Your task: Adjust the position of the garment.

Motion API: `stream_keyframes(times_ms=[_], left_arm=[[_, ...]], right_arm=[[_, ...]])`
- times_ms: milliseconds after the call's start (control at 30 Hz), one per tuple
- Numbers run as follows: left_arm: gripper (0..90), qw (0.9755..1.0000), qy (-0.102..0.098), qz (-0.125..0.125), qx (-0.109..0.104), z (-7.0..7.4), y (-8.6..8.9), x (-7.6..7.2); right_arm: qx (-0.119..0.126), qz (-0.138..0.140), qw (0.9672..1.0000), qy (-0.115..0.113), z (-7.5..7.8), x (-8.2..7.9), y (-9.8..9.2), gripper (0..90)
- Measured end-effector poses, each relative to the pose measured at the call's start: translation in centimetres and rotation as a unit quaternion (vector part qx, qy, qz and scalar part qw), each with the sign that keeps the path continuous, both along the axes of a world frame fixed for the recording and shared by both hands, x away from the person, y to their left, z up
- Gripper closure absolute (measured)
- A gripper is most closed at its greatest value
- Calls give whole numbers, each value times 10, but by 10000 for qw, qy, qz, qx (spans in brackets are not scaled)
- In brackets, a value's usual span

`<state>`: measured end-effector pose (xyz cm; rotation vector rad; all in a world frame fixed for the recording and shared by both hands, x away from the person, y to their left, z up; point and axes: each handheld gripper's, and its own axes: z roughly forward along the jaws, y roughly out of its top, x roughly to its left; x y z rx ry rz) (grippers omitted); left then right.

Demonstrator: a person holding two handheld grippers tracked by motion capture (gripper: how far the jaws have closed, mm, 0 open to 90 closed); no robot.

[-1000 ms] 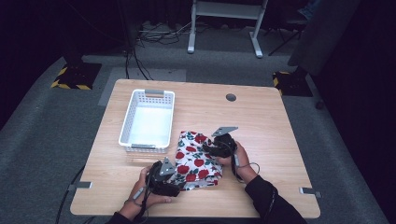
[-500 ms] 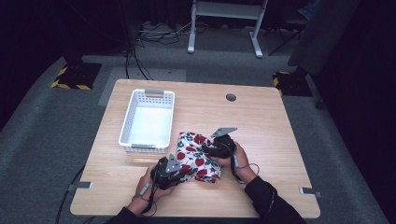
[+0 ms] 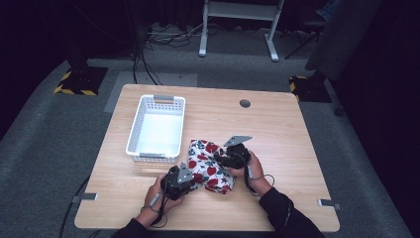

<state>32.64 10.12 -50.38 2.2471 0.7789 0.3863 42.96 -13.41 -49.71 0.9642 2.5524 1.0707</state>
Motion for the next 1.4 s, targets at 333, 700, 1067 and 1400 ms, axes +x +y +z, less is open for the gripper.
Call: stream_keyframes(times_ms=[333,700,1067,1400], left_arm=[[829,9998,-174,18,-33,9,2,1],[830,9988,-439,74,-180,29,-2,5],[832,9954,-774,380,-410,50,7,17],[833,9914,-1006,677,-501,64,24,21]], right_arm=[[209,-16,9998,-59,13,-1,-5,754],[431,-120,9987,-240,35,-1,-15,754],[549,-132,9971,-505,66,7,-7,753],[529,6,9964,-655,86,14,14,752]])
